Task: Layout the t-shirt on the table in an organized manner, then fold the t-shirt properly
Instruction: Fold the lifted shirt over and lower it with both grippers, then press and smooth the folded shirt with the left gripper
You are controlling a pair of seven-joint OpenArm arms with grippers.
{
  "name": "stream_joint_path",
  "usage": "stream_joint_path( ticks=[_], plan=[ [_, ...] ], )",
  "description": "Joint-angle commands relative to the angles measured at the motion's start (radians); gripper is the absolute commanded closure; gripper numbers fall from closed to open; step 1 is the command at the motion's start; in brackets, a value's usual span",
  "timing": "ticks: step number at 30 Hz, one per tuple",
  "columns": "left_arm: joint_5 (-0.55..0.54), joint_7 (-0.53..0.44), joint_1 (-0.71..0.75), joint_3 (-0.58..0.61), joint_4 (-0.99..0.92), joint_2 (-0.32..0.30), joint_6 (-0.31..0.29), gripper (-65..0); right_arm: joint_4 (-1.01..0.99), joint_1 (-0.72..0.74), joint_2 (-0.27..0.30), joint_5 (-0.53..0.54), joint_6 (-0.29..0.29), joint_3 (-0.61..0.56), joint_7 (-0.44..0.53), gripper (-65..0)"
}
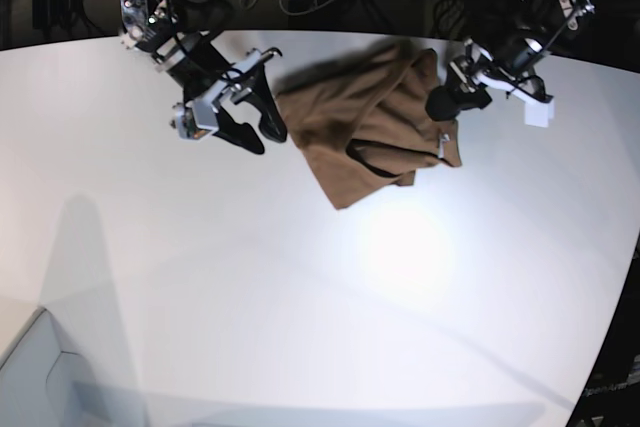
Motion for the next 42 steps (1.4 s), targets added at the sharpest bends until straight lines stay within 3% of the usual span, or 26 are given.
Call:
stream_joint_path(
  ticks=[1, 5, 11, 18, 23, 27, 28, 35, 38, 42],
  plan=[
    [0.006, -0.001, -0.006, 0.0, 0.017, 0.012, -0.006, -43.4, 0.019, 0.002, -0.001, 0.02, 0.011, 0.0, 0.028, -21.5],
    [0.106, -0.003, -0.015, 0.0, 0.015, 0.052, -0.008, -43.5, 0.022, -0.011, -0.001, 0.018, 0.011, 0.0, 0.028, -21.5],
    [0.164, 0.003, -0.078, 0.003, -0.029, 0.095, -0.008, -43.5, 0.022, -0.016, -0.001, 0.018, 0.011, 0.0, 0.028, -21.5],
    [0.167, -0.004, -0.135, 0.126, -0.193, 0.033, -0.008, -43.4, 0.023, -0.018, 0.0, 0.018, 0.011, 0.0, 0.028, -21.5],
    [0.17, -0.006, -0.17, 0.144, -0.288, 0.026, -0.009, -43.0, 0.023, -0.018, -0.001, 0.018, 0.011, 0.043, 0.028, -21.5],
    [0.265, -0.006, -0.21, 0.146, -0.321, 0.03, -0.014, -42.0, 0.023, -0.018, 0.0, 0.02, 0.011, 0.06, 0.028, -21.5],
    [0.297, -0.006, -0.221, 0.146, -0.325, 0.033, -0.014, -39.0, 0.023, -0.018, 0.0, 0.02, 0.011, 0.068, 0.028, -21.5],
    [0.419, -0.006, -0.305, 0.146, -0.383, 0.029, -0.014, -0.3, 0.023, -0.016, 0.0, 0.02, 0.011, 0.105, 0.028, -21.5],
    [0.494, -0.004, -0.361, 0.205, -0.419, 0.001, -0.014, -1.3, 0.023, -0.016, 0.0, 0.021, 0.011, 0.137, 0.028, -21.5],
    [0.546, -0.018, -0.443, 0.397, -0.448, -0.06, -0.014, -0.1, 0.023, -0.016, 0.0, 0.021, 0.011, 0.195, 0.028, -21.5]
  ],
)
